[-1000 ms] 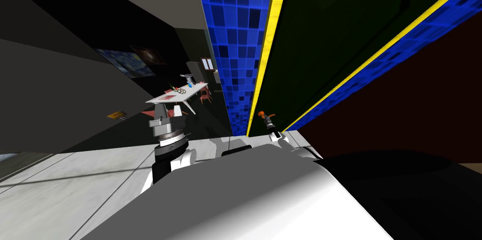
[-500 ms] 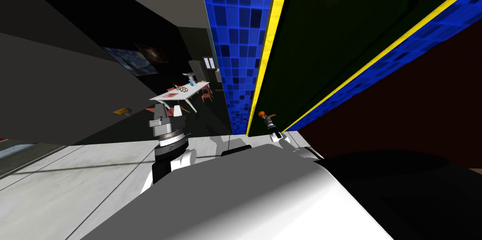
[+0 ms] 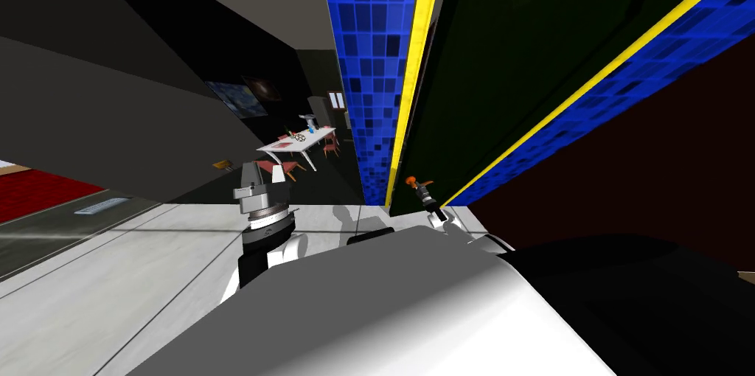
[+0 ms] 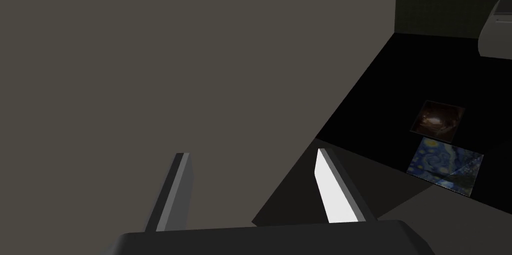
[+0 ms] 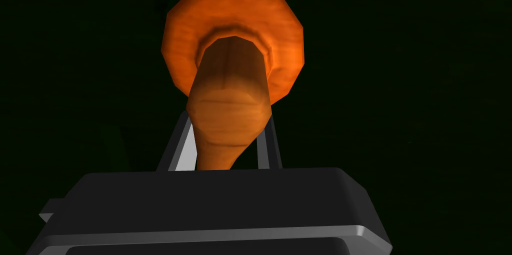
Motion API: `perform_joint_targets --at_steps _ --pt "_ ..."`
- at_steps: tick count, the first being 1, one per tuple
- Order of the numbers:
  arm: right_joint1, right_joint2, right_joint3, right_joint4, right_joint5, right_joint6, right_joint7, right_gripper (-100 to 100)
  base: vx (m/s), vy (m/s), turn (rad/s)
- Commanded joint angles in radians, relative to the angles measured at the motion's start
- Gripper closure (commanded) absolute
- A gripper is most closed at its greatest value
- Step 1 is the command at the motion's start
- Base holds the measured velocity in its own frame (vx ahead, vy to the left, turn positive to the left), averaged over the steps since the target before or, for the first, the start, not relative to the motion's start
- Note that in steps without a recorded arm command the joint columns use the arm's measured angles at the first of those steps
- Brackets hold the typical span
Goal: Pull the door open
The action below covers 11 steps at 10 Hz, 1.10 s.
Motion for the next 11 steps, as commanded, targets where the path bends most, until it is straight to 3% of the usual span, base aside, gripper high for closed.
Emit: perform_joint_targets --at_steps 1,2,3,11 --pt "0.008 -0.02 0.017 0.009 0.005 -0.029 -0.023 100 -0.196 -0.097 0.128" --pt "0.017 -0.031 0.026 0.007 0.008 -0.04 -0.036 100 -0.209 -0.1 0.13" --pt "0.009 -0.019 0.025 0.016 0.008 -0.035 -0.029 100 -0.096 -0.037 0.039" --pt "0.081 -0.097 0.084 0.025 0.01 -0.164 -0.097 100 -0.198 -0.075 0.147"
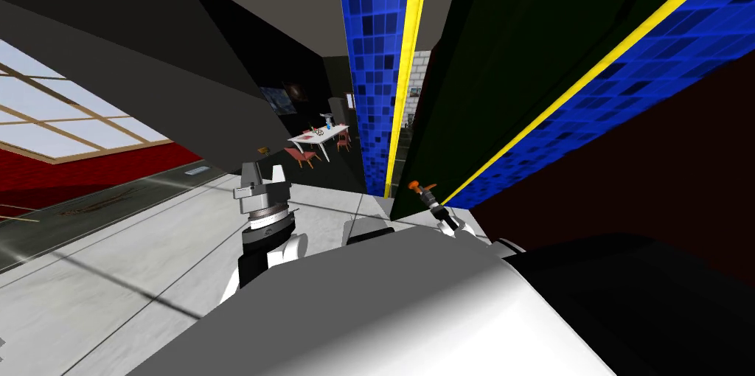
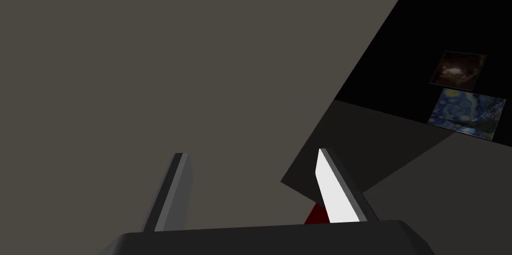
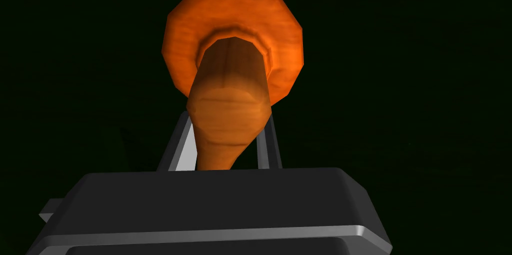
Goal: Pull the door open
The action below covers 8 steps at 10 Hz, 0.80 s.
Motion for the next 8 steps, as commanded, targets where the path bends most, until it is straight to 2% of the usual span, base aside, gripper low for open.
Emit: perform_joint_targets --at_steps 1,2,3,5,7,8 --pt "0.0 0.0 0.0 0.0 0.0 0.0 0.0 100 -0.095 -0.031 0.031" --pt "0.017 -0.01 0.008 0.008 -0.002 -0.03 -0.009 100 -0.124 -0.052 0.17" --pt "0.026 -0.018 0.012 0.014 -0.004 -0.049 -0.013 100 -0.199 -0.111 0.233" --pt "0.037 -0.026 0.016 0.02 -0.007 -0.07 -0.019 100 -0.167 -0.071 0.109" --pt "0.058 -0.043 0.025 0.034 -0.011 -0.114 -0.029 100 -0.17 -0.081 0.179" --pt "0.064 -0.048 0.027 0.037 -0.012 -0.125 -0.032 100 -0.151 -0.066 0.124"
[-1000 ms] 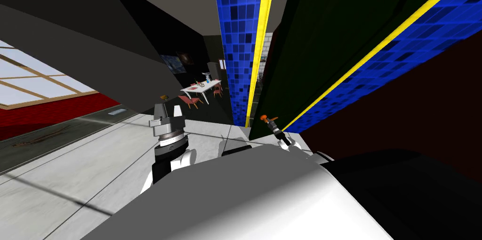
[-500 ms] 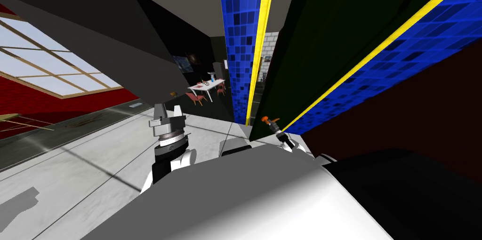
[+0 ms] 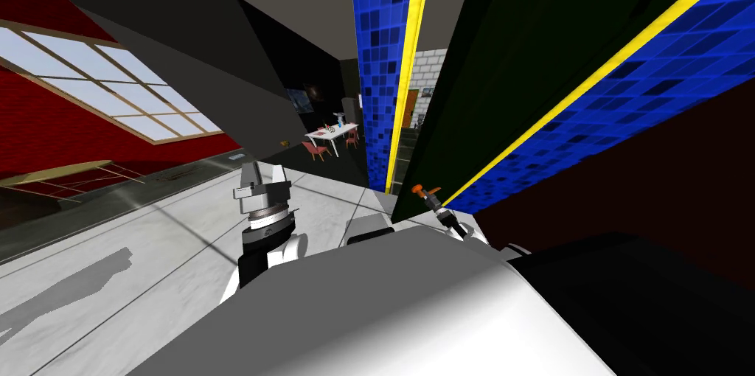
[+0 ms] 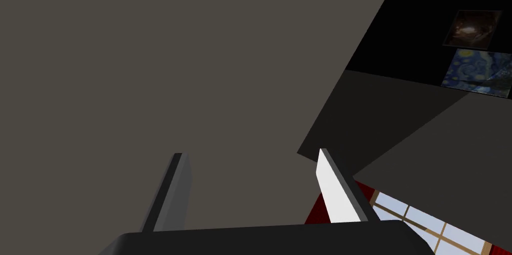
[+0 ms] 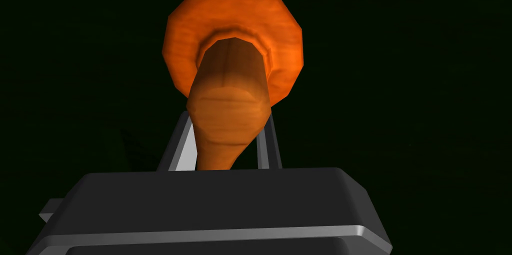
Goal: Pull the door open
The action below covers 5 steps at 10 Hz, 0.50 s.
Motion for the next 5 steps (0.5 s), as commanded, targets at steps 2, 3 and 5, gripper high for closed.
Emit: perform_joint_targets --at_steps 2,3,5 --pt "0.025 -0.023 0.006 0.022 -0.007 -0.058 -0.01 100 -0.186 -0.065 0.159" --pt "0.007 -0.011 0.008 0.035 -0.003 -0.05 -0.009 100 -0.096 -0.035 0.044" --pt "0.018 -0.018 0.017 0.05 -0.005 -0.082 -0.015 100 -0.163 -0.075 0.171"
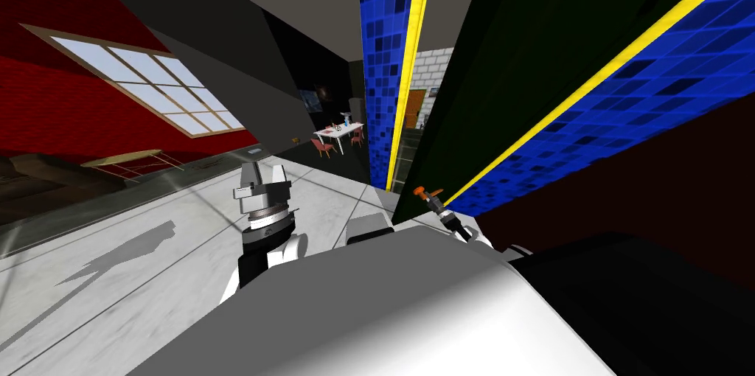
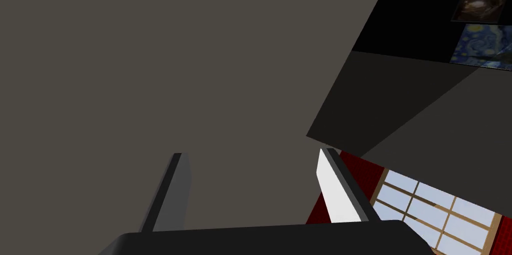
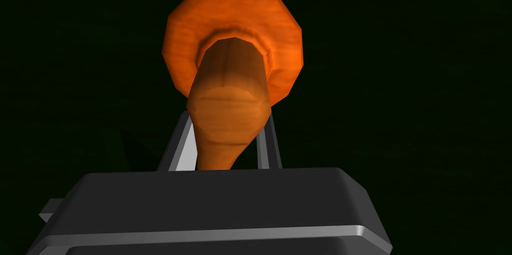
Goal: Pull the door open
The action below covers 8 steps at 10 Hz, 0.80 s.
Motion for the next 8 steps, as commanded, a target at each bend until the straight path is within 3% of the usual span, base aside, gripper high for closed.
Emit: perform_joint_targets --at_steps 1,7,8 --pt "0.008 -0.007 0.003 0.008 -0.002 -0.02 -0.002 100 -0.188 -0.077 0.156" --pt "0.033 -0.03 0.021 0.045 -0.011 -0.097 -0.014 100 -0.215 -0.092 0.17" --pt "0.025 -0.021 0.025 0.049 -0.007 -0.092 -0.013 100 -0.089 -0.028 0.033"
